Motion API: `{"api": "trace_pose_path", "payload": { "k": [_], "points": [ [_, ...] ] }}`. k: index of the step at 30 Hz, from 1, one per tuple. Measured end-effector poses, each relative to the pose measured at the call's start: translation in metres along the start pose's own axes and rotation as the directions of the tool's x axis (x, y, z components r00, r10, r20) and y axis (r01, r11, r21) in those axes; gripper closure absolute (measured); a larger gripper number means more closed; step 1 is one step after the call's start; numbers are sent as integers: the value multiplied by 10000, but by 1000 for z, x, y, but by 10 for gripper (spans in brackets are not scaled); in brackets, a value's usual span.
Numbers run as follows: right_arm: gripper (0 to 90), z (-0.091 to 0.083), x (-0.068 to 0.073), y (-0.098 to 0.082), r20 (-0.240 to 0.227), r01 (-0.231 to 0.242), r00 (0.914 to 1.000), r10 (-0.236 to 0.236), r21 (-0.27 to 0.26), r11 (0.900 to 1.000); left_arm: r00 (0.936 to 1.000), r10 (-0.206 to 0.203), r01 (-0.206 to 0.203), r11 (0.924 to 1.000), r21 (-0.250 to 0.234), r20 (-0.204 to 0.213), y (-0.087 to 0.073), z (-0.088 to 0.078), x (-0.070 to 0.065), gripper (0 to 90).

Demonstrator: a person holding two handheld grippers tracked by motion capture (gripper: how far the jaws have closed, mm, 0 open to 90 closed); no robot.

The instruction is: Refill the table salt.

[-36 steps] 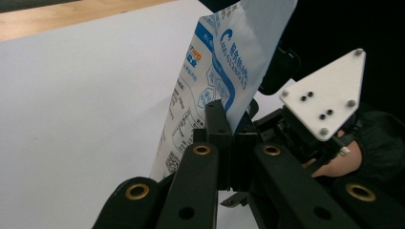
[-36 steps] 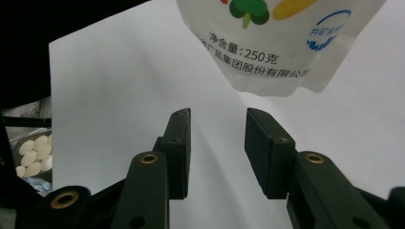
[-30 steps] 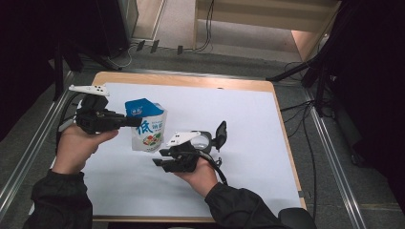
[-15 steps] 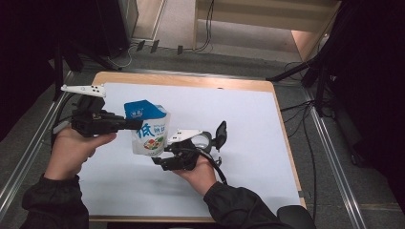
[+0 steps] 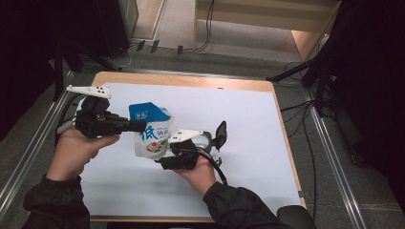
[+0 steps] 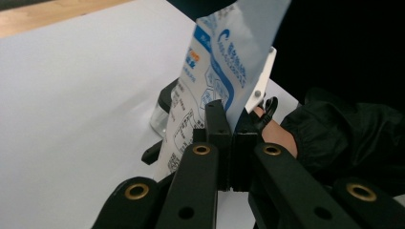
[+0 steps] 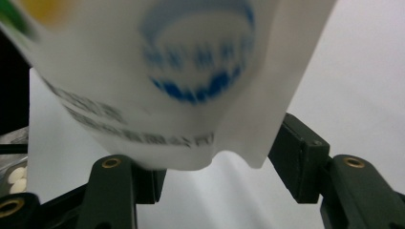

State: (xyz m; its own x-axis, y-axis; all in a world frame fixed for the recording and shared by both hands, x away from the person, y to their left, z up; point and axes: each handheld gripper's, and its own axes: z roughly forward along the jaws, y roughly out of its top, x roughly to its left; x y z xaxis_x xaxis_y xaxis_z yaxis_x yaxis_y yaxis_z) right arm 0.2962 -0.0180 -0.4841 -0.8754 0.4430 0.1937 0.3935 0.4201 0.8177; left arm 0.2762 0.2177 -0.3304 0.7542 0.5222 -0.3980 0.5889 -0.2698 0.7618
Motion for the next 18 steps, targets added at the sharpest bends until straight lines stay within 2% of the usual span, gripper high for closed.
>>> {"api": "trace_pose_path", "payload": {
  "k": [3, 8, 13, 16, 18],
  "points": [
    [468, 0, 2, -1, 51, 237, 9997, -238, 119, 9996, 10000, 52, -52, 10000, 61, -27, 1, 4, 1, 900],
    [493, -2, 10, -2, 147, 896, 9959, -897, 90, 9959, 9999, 130, -130, 9999, 5, -101, 2, 6, 1, 900],
    [481, -3, 17, -4, 71, 1248, 9922, -1248, -11, 9922, 9999, 113, -113, 9999, -50, -1, 3, 11, 2, 900],
    [466, -2, 22, -6, 175, 1565, 9875, -1564, -34, 9877, 9997, 249, -250, 9997, 38, 56, 5, 18, 1, 900],
    [486, -3, 24, -8, 98, 1564, 9877, -1563, -86, 9877, 9995, 272, -273, 9996, 60, 133, 6, 22, 1, 900]
  ]
}}
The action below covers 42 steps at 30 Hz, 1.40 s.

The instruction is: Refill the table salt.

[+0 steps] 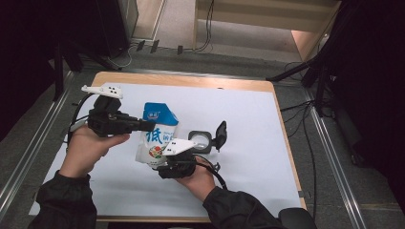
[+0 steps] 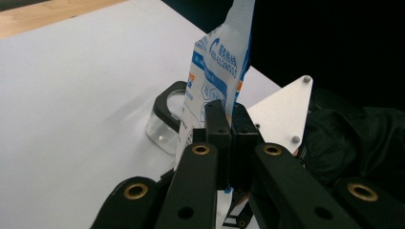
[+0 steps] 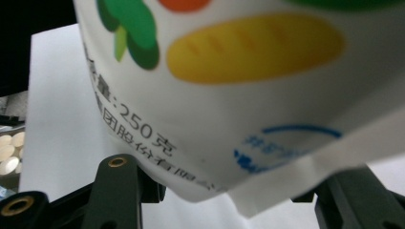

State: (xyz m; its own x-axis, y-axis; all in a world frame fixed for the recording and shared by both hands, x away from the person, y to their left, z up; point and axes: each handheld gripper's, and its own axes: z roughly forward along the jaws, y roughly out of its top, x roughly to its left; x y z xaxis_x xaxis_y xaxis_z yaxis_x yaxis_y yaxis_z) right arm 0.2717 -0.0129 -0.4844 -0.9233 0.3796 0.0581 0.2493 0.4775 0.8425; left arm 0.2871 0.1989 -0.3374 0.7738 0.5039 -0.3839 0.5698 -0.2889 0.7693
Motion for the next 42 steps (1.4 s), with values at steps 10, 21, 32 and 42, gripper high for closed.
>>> {"api": "trace_pose_path", "payload": {
  "k": [10, 21, 32, 42],
  "points": [
    [522, -7, -6, -9, 121, -351, 9993, 356, -382, 9987, 9999, 100, -100, 9999, 49, 129, 6, 10, 3, 900],
    [534, -13, 6, -11, 438, 259, 9988, -236, -528, 9983, 9990, 318, -324, 9993, 184, 316, 12, 28, -2, 900],
    [540, -14, 3, -19, 255, -108, 9996, 119, -435, 9990, 9989, 171, -186, 9992, 363, 431, 13, 40, 3, 900],
    [515, -18, 6, -20, 305, 123, 9995, -105, -601, 9981, 9987, 244, -268, 9982, 536, 449, 14, 49, 1, 900]
  ]
}}
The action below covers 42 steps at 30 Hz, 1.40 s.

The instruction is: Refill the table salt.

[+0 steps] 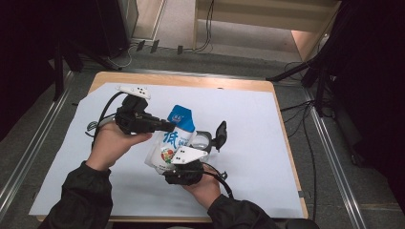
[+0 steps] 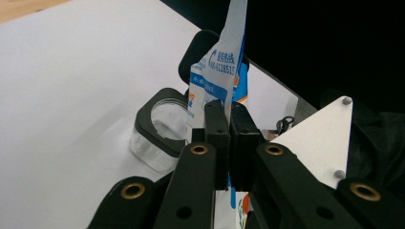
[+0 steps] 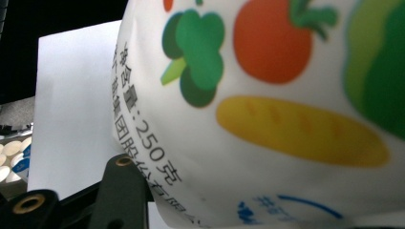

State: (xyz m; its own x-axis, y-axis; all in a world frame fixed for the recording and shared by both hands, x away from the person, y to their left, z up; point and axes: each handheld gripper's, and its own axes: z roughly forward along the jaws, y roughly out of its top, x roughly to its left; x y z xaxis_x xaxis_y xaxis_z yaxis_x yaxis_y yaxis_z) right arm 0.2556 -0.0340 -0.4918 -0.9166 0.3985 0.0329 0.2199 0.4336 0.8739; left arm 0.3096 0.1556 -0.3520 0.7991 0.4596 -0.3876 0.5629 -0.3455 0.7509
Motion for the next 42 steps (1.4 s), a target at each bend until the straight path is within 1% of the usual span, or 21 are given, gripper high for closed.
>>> {"api": "trace_pose_path", "payload": {
  "k": [4, 5, 6, 7, 8, 10, 12, 17, 19, 20, 22, 23, 26, 31, 33, 37, 38, 42],
  "points": [
    [543, -1, 1, -1, -33, 18, 10000, -18, 28, 10000, 9997, -73, 73, 10000, 21, 219, -1, 5, 2, 892],
    [546, -1, 1, -2, -22, 72, 10000, -72, 4, 10000, 9996, -74, 71, 9999, 105, 260, -2, 7, 2, 891],
    [548, -1, 1, -2, -23, 63, 10000, -63, 14, 10000, 9996, -53, 45, 9996, 270, 284, -2, 9, 2, 879],
    [549, -1, 1, -2, -20, 60, 10000, -60, 0, 10000, 9998, -34, 27, 9994, 351, 209, -3, 11, 2, 874],
    [551, -1, 1, -2, -32, 36, 10000, -36, -22, 10000, 9998, -58, 51, 9995, 304, 214, -4, 13, 3, 875],
    [554, -1, 1, -3, -31, 32, 10000, -32, 33, 10000, 9996, -51, 39, 9992, 406, 273, -4, 15, 3, 886],
    [557, -1, 1, -4, -51, 48, 10000, -47, 57, 10000, 9998, -97, 89, 9988, 478, 161, -5, 15, 4, 893],
    [555, -1, 1, -6, -199, -333, 9993, 332, -19, 9994, 9995, -138, 151, 9989, 450, -295, -5, 16, 5, 900],
    [533, -1, 1, -7, -182, -385, 9991, 384, -65, 9992, 9984, -151, 180, 9985, 519, -550, -5, 16, 5, 900],
    [515, -2, 2, -8, -98, -420, 9991, 419, -111, 9991, 9982, -169, 201, 9983, 546, -583, -5, 17, 6, 900],
    [510, -2, 2, -9, -82, -459, 9989, 458, -119, 9989, 9982, -181, 213, 9982, 552, -577, -5, 18, 6, 900],
    [510, -2, 3, -9, -50, -487, 9988, 487, -103, 9988, 9985, -181, 211, 9981, 578, -511, -5, 19, 7, 900],
    [526, -2, 3, -10, -25, -467, 9989, 467, -40, 9989, 9986, -215, 245, 9978, 624, -487, -5, 23, 6, 900],
    [548, -2, 2, -11, -168, -564, 9983, 566, 72, 9984, 9992, -245, 268, 9968, 757, -313, -6, 29, 9, 896],
    [554, -2, 3, -11, -253, -603, 9979, 604, 71, 9982, 9992, -377, 385, 9970, 679, -120, -7, 31, 12, 896],
    [562, -3, 3, -11, -322, -636, 9974, 640, 114, 9979, 9990, -414, 425, 9959, 798, -147, -8, 36, 13, 897],
    [561, -3, 3, -11, -340, -650, 9973, 654, 124, 9978, 9990, -442, 445, 9954, 843, -55, -8, 36, 13, 897],
    [562, -3, 4, -11, -416, -738, 9964, 743, 134, 9972, 9996, -269, 278, 9959, 857, -114, -8, 37, 13, 897]
  ]
}}
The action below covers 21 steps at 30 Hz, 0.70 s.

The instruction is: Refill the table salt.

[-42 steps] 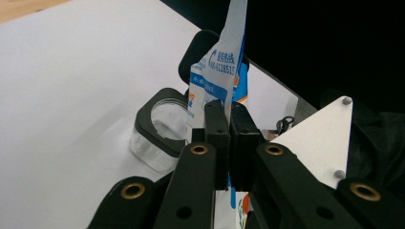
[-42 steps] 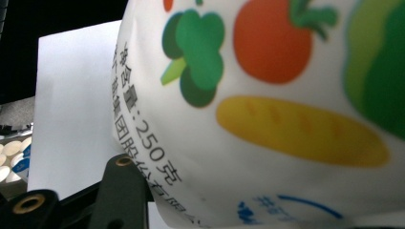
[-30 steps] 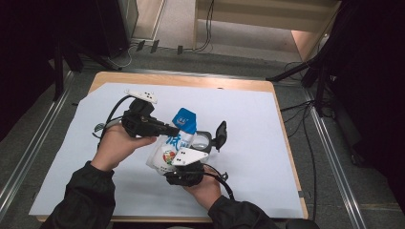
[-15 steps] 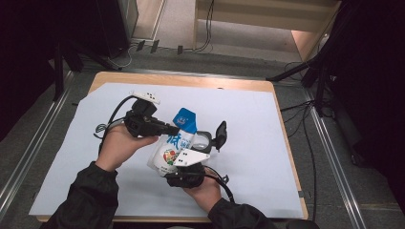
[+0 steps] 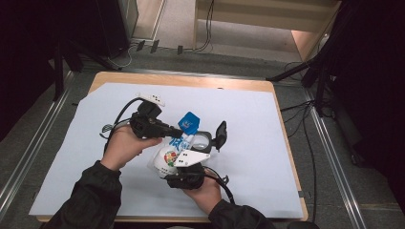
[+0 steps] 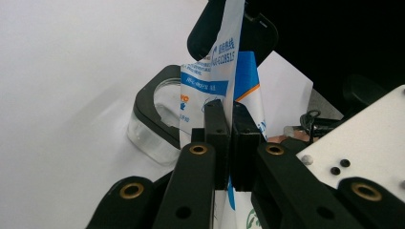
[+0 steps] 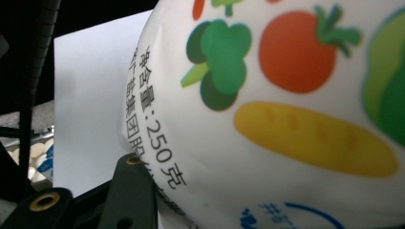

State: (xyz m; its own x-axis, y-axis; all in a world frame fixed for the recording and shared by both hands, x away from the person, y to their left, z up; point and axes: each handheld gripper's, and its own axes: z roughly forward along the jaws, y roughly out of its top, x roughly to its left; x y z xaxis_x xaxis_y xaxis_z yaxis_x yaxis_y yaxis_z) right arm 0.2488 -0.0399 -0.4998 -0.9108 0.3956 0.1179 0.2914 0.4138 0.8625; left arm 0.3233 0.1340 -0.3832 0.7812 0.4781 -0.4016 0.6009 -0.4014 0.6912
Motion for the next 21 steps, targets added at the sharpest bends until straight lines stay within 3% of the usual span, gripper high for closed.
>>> {"api": "trace_pose_path", "payload": {
  "k": [3, 9, 12, 15, 21],
  "points": [
    [563, 0, 0, 0, 7, 2, 10000, -2, 28, 10000, 10000, 57, -57, 10000, 44, 69, 0, 1, 1, 897],
    [563, 1, 0, -1, -98, -99, 9999, 100, 107, 9999, 9994, 271, -267, 9995, 192, -199, 0, 4, 0, 895],
    [557, 1, 0, -2, -187, -167, 9997, 169, 131, 9998, 9998, 174, -172, 9996, 233, -119, 0, 7, 0, 896],
    [545, 2, 1, -2, -130, -129, 9998, 131, 193, 9997, 9995, 130, -120, 9994, 330, -298, 1, 10, 0, 897],
    [559, 1, -2, -4, -242, -510, 9984, 513, 130, 9986, 9995, -99, 106, 9997, 240, -286, 1, 15, 2, 892]
  ]
}}
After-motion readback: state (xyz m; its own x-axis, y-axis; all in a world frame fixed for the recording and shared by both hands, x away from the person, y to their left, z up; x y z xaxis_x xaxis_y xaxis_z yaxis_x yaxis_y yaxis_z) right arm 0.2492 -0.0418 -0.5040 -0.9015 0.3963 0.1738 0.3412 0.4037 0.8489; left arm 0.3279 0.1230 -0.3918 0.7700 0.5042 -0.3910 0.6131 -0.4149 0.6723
